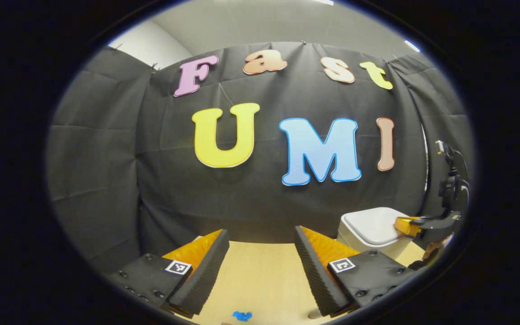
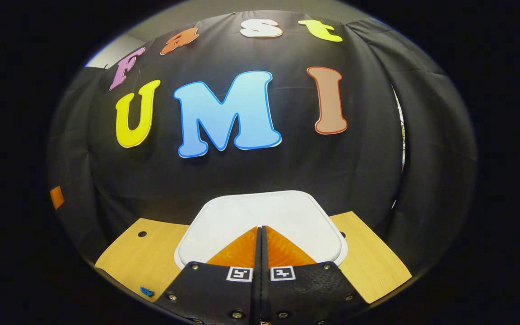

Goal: Press the lid of the desktop garbage bin to open it, pick up the crumpled paper on the desktop and throw it into the bin, then pick up the pop can on the desktop and drop it into the bin, and finally close the garbage bin lid.

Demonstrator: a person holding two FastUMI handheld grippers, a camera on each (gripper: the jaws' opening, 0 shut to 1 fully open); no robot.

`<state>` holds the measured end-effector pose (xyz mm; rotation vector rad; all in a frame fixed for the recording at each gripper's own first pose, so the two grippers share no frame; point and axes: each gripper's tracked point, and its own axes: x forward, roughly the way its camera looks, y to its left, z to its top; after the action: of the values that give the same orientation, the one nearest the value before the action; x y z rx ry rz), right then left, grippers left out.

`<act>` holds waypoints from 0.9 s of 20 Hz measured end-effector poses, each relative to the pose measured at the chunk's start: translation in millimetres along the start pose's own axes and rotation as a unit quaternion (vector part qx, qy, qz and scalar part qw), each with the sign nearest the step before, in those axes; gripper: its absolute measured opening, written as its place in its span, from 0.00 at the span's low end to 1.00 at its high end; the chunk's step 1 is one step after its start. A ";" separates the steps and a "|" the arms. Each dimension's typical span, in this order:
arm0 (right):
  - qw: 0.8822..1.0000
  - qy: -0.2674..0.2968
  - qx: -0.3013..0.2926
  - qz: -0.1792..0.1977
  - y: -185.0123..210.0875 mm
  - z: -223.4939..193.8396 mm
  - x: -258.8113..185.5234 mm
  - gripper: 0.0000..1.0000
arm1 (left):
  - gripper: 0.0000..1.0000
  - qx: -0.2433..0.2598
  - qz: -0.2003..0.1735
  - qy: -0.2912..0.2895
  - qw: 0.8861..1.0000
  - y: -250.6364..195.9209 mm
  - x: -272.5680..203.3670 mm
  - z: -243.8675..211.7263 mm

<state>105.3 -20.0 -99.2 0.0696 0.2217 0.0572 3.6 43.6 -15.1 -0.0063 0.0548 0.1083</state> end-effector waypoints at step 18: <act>0.992 -0.123 0.008 0.011 18.2 93.3 -66.9 0.00 | 0.96 0.001 -0.014 -0.004 1.000 -6.4 -11.7 -3.2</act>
<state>60.0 -12.0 7.5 0.0943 -0.0255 0.0679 -7.5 35.9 -17.6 -0.0040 0.0462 0.0804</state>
